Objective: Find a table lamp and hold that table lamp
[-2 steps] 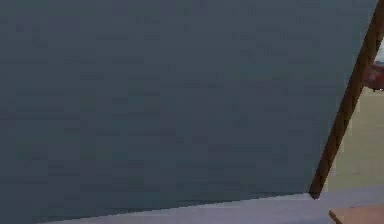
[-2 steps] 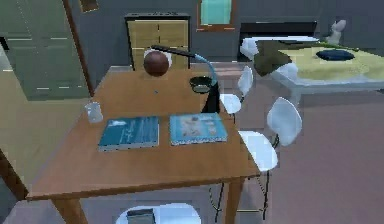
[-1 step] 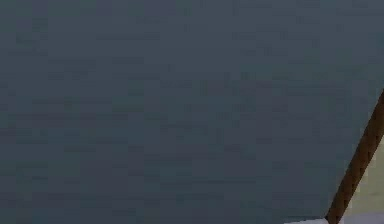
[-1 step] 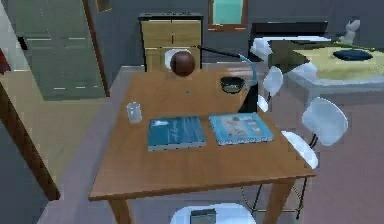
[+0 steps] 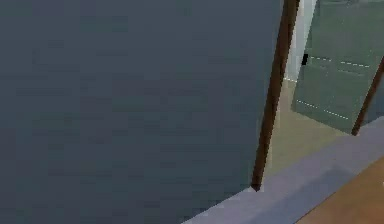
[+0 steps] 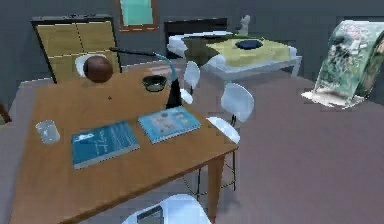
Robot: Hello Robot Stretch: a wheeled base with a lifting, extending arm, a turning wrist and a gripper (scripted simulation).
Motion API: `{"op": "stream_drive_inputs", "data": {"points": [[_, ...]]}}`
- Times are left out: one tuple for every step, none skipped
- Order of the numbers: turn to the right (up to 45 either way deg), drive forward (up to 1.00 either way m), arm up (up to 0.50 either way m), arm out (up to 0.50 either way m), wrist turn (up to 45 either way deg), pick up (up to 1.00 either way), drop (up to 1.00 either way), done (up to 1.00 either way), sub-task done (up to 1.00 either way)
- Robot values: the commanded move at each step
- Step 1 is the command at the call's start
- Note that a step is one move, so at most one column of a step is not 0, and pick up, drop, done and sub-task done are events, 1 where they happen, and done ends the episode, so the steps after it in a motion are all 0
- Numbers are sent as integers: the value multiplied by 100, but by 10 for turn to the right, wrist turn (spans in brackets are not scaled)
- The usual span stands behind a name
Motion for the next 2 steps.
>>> {"op": "stream_drive_inputs", "data": {"points": [[0,70,0,0,0,0,0,0,0],[450,0,0,0,0,0,0,0,0]]}}
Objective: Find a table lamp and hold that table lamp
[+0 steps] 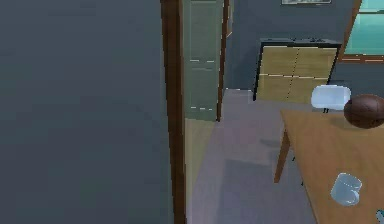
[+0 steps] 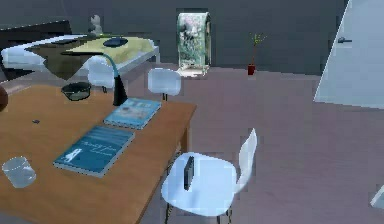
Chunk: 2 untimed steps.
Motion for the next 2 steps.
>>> {"op": "stream_drive_inputs", "data": {"points": [[150,0,0,0,0,0,0,0,0],[30,0,0,0,0,0,0,0,0]]}}
